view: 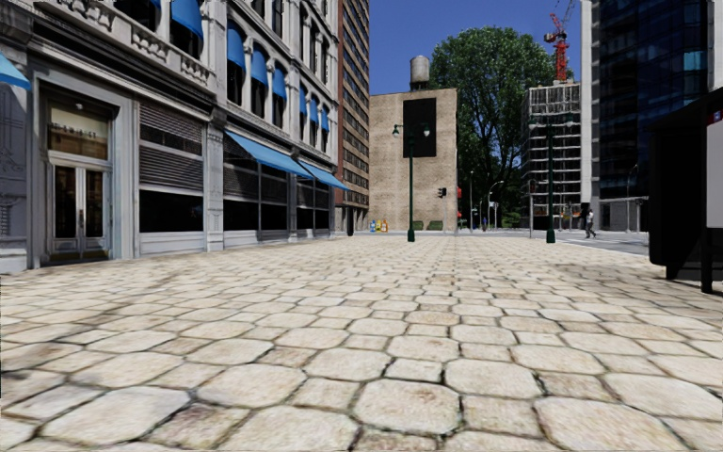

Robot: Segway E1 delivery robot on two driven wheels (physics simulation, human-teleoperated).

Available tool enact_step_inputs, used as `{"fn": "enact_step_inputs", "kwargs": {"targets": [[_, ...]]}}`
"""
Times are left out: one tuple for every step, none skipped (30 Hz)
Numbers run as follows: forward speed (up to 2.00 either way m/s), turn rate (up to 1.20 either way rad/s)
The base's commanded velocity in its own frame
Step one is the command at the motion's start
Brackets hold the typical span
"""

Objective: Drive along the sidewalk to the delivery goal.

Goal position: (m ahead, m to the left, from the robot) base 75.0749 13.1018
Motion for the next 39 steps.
{"fn": "enact_step_inputs", "kwargs": {"targets": [[2.00, 0.00], [2.00, 0.00], [2.00, 0.00], [2.00, 0.00], [2.00, 0.00], [2.00, 0.00], [2.00, 0.00], [2.00, 0.00], [2.00, 0.00], [2.00, 0.00], [2.00, 0.00], [2.00, 0.00], [2.00, 0.00], [2.00, 0.00], [2.00, 0.00], [2.00, 0.00], [2.00, 0.00], [2.00, 0.00], [2.00, 0.00], [2.00, 0.00], [2.00, 0.00], [2.00, 0.00], [2.00, 0.00], [2.00, 0.00], [2.00, 0.00], [2.00, 0.00], [2.00, 0.00], [2.00, 0.00], [2.00, 0.00], [2.00, 0.00], [2.00, 0.00], [2.00, 0.00], [2.00, 0.00], [2.00, 0.00], [2.00, 0.00], [2.00, 0.00], [2.00, 0.00], [2.00, 0.00], [2.00, 0.00]]}}
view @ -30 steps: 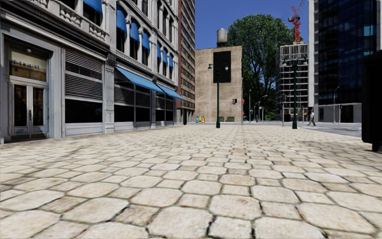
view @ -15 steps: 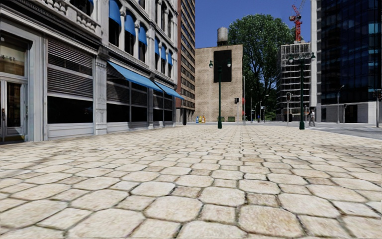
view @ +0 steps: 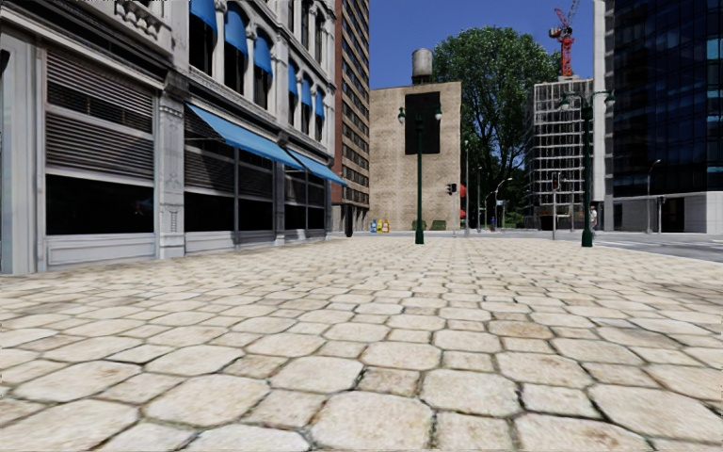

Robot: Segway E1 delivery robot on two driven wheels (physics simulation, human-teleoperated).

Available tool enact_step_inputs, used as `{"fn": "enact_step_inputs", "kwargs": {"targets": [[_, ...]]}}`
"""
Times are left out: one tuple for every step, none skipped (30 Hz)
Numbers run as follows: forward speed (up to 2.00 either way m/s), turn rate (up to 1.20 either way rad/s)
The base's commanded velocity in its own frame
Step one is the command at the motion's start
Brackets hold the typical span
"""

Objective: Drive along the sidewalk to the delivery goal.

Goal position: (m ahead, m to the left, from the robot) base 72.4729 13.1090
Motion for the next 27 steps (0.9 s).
{"fn": "enact_step_inputs", "kwargs": {"targets": [[2.00, 0.00], [2.00, 0.00], [2.00, 0.00], [2.00, 0.00], [2.00, 0.00], [2.00, 0.00], [2.00, 0.00], [2.00, 0.00], [2.00, 0.00], [1.99, 0.00], [2.00, 0.00], [2.00, 0.00], [2.00, 0.00], [2.00, 0.00], [2.00, 0.00], [2.00, 0.00], [2.00, 0.00], [2.00, 0.00], [2.00, 0.00], [2.00, 0.00], [2.00, 0.00], [2.00, 0.00], [2.00, 0.00], [2.00, 0.00], [2.00, 0.00], [2.00, 0.00], [2.00, 0.00]]}}
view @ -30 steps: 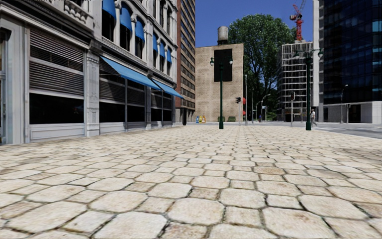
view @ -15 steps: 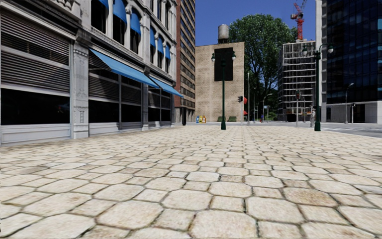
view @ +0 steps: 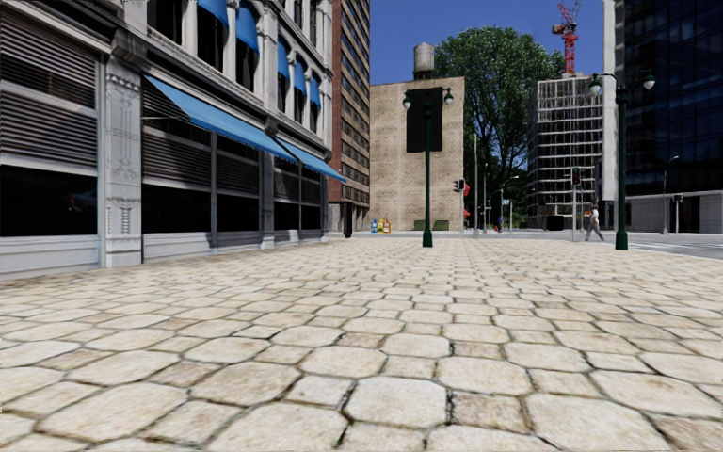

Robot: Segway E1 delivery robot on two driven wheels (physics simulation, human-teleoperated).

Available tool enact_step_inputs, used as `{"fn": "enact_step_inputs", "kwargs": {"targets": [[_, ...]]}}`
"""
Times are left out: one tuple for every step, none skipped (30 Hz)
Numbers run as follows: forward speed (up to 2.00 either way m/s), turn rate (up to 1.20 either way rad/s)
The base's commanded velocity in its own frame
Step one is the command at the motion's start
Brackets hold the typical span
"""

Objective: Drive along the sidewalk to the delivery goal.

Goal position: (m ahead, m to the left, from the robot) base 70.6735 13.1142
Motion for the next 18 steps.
{"fn": "enact_step_inputs", "kwargs": {"targets": [[2.00, 0.00], [2.00, 0.00], [2.00, 0.00], [2.00, 0.00], [2.00, 0.00], [2.00, 0.00], [2.00, 0.00], [2.00, 0.00], [2.00, 0.00], [2.00, 0.00], [2.00, 0.00], [2.00, 0.00], [2.00, 0.00], [2.00, 0.00], [2.00, 0.00], [2.00, 0.00], [2.00, 0.00], [2.00, 0.00]]}}
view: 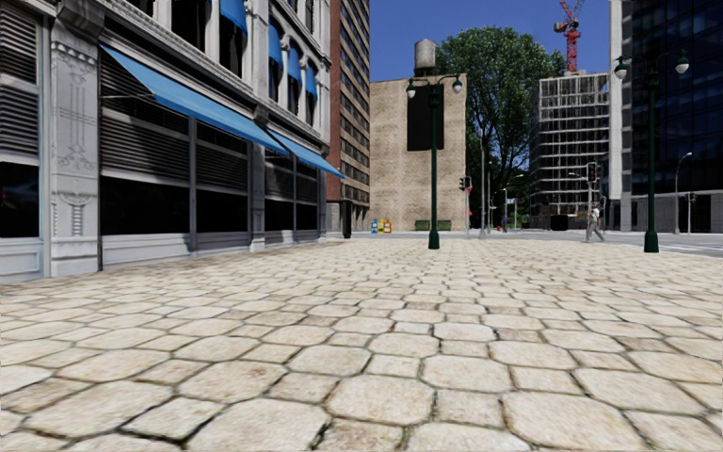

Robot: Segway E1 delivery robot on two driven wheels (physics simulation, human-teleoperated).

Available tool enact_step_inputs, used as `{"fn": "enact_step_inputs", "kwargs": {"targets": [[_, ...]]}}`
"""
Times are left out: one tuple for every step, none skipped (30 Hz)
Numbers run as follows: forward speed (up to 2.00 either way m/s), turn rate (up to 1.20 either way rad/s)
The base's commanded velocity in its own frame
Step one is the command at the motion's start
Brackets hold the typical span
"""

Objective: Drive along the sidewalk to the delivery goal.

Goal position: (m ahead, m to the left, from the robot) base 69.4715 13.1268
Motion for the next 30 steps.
{"fn": "enact_step_inputs", "kwargs": {"targets": [[2.00, 0.00], [2.00, 0.00], [2.00, 0.00], [2.00, 0.00], [2.00, 0.00], [2.00, 0.00], [2.00, 0.00], [2.00, 0.00], [2.00, 0.00], [2.00, 0.00], [2.00, 0.00], [2.00, 0.00], [2.00, 0.00], [2.00, 0.00], [2.00, 0.00], [2.00, 0.00], [2.00, 0.00], [2.00, 0.00], [2.00, 0.00], [2.00, 0.00], [2.00, 0.00], [2.00, 0.00], [2.00, 0.00], [2.00, 0.00], [2.00, 0.00], [2.00, 0.00], [2.00, 0.00], [2.00, 0.00], [2.00, 0.00], [2.00, 0.00]]}}
